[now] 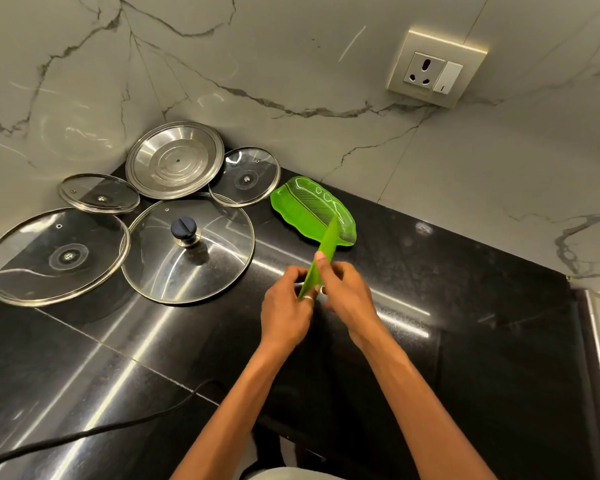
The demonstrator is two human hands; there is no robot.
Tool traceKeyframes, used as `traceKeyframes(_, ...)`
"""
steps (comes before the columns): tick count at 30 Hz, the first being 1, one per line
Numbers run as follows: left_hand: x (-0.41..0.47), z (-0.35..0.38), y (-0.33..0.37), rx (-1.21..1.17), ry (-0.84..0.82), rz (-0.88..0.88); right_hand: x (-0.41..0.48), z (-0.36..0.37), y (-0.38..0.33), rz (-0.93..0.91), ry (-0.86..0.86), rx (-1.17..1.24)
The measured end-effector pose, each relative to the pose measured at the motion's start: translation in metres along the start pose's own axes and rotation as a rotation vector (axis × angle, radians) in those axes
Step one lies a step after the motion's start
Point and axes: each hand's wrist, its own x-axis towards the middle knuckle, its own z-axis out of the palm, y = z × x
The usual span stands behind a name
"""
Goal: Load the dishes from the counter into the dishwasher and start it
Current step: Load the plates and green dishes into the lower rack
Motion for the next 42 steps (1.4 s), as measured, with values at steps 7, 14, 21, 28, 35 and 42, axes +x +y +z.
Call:
traceKeyframes(7,-0.006,-0.009,0.016,0.406,0.036,0.442,-0.024,-0.054,0.003,-0.295,0.489,-0.325)
traceKeyframes(14,0.010,-0.025,0.021,0.576,-0.022,0.681,-0.015,-0.074,0.016,0.079,0.315,0.201)
traceKeyframes(21,0.000,-0.007,0.027,0.502,-0.057,0.773,-0.037,-0.051,0.004,0.183,-0.016,0.940)
traceKeyframes(28,0.021,-0.008,0.044,0.386,-0.302,0.667,-0.027,-0.059,0.001,0.145,0.193,0.919)
traceKeyframes(35,0.129,-0.004,-0.004,-0.132,0.035,-0.349,-0.026,-0.075,0.011,0.161,0.284,0.882)
traceKeyframes(42,0.179,0.041,-0.013,-0.187,0.077,-0.535,-0.033,-0.074,0.021,0.168,0.316,0.841)
